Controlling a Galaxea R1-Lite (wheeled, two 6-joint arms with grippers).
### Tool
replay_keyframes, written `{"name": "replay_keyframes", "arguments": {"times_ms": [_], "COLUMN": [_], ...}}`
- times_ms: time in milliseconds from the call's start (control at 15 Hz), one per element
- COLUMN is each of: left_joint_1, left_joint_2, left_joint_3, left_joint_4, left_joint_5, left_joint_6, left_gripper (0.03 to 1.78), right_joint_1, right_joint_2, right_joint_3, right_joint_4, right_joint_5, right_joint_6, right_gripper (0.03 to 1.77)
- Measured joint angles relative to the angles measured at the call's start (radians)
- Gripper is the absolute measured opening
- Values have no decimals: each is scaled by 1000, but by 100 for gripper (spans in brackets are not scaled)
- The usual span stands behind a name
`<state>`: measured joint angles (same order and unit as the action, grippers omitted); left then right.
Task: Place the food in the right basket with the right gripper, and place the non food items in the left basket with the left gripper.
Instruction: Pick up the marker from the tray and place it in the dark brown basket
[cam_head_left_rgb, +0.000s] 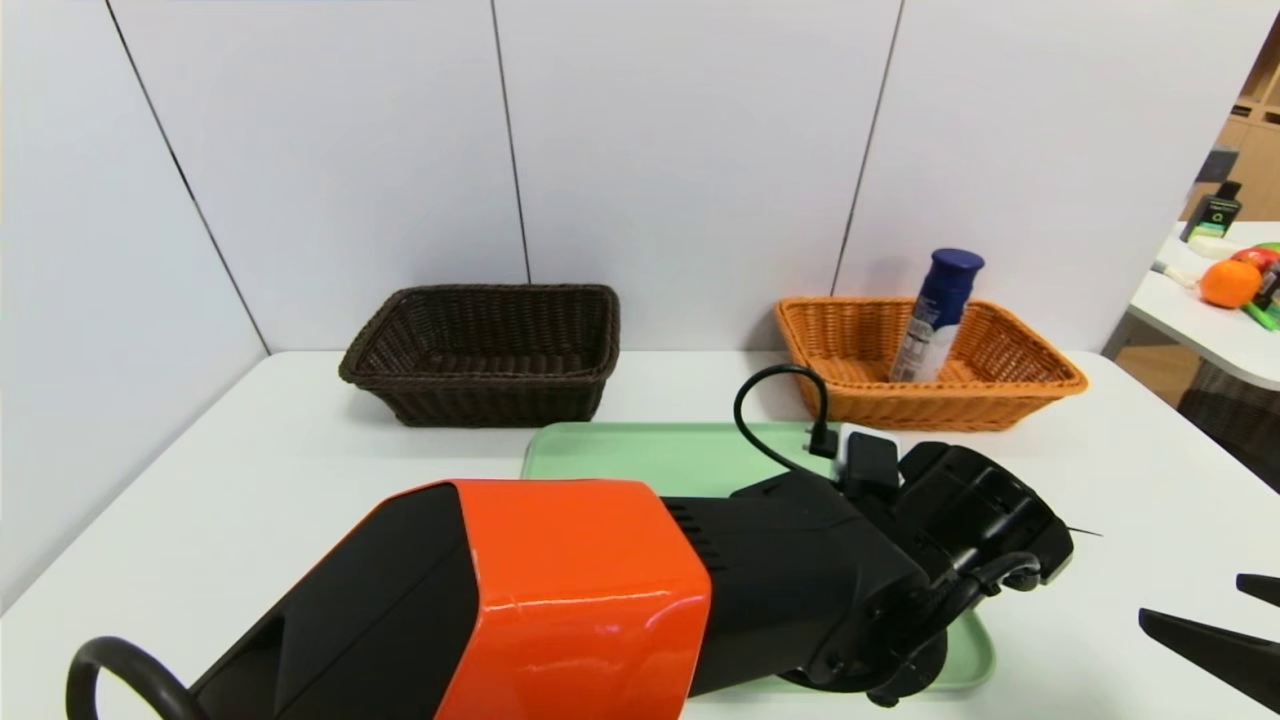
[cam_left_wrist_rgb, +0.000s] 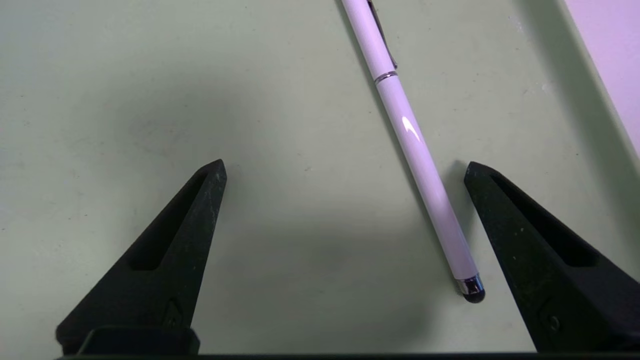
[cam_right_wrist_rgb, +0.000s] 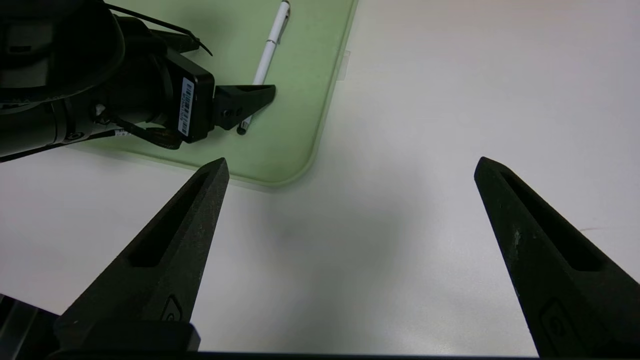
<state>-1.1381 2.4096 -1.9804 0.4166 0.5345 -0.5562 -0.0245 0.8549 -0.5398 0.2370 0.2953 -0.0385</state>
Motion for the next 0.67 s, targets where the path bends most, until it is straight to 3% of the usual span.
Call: {"name": "replay_keyframes", "arguments": {"times_ms": [667], "left_joint_1": [0], "left_joint_2": [0], "left_joint_3": [0], "left_joint_4": [3], "left_joint_5": [1], "left_joint_6": [7], "left_gripper": [169], "right_joint_1": [-3], "right_joint_2": [-1], "right_joint_3": [-2], "right_joint_4": [-5], "right_joint_5": [-6], "right_joint_6": [2], "right_gripper": [170]}}
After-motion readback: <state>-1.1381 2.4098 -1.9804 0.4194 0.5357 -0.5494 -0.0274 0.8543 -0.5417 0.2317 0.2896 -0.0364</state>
